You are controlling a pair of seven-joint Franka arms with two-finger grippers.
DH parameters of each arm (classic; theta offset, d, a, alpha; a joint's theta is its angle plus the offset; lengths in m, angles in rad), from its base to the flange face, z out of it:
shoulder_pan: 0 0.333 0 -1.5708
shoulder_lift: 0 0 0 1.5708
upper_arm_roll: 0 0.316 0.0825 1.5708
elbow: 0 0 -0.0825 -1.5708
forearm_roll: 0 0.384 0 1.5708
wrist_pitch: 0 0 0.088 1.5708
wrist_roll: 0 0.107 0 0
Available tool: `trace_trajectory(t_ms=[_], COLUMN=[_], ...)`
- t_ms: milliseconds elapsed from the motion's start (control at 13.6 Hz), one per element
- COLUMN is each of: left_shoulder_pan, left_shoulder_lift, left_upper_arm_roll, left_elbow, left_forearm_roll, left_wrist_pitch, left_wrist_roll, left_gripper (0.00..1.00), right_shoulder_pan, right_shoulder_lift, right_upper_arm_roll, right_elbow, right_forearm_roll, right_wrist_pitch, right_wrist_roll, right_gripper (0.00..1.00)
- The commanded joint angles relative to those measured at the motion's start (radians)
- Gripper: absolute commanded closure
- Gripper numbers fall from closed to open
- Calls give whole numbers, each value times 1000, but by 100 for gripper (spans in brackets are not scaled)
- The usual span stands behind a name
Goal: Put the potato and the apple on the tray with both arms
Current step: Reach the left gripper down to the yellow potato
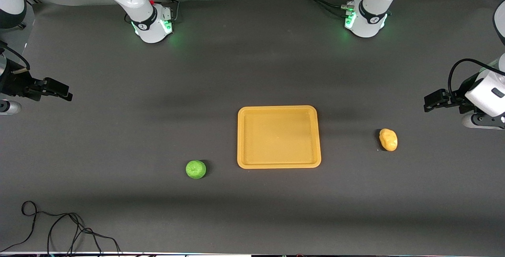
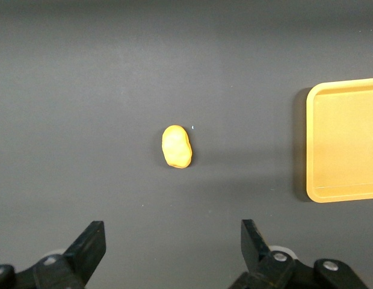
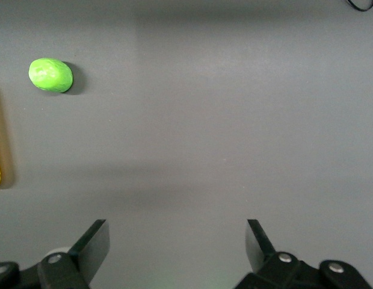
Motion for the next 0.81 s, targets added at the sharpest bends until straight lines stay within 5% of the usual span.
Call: trace_trajectory(t_ms=[0, 442, 736], left_shoulder_pan=[-8, 13, 21], left_shoulder_lift=[4, -5, 3], left_upper_arm_roll=[4, 19, 21], left_elbow=[7, -59, -308], left_forearm_roll=[-2, 5, 21], left_wrist_pitch=[0, 55, 350], left_wrist_roll=[7, 71, 77], left_gripper=[0, 0, 0], right_shoulder_pan=[1, 5, 4], right_shoulder_lift=[-8, -1, 1], right_upper_arm_roll=[-3, 0, -1], right_elbow=[6, 18, 20], right_forearm_roll=[-8, -6, -6], right_wrist_pitch=[-14, -15, -34], right_wrist_roll=[-11, -12, -15], right_gripper=[0, 0, 0])
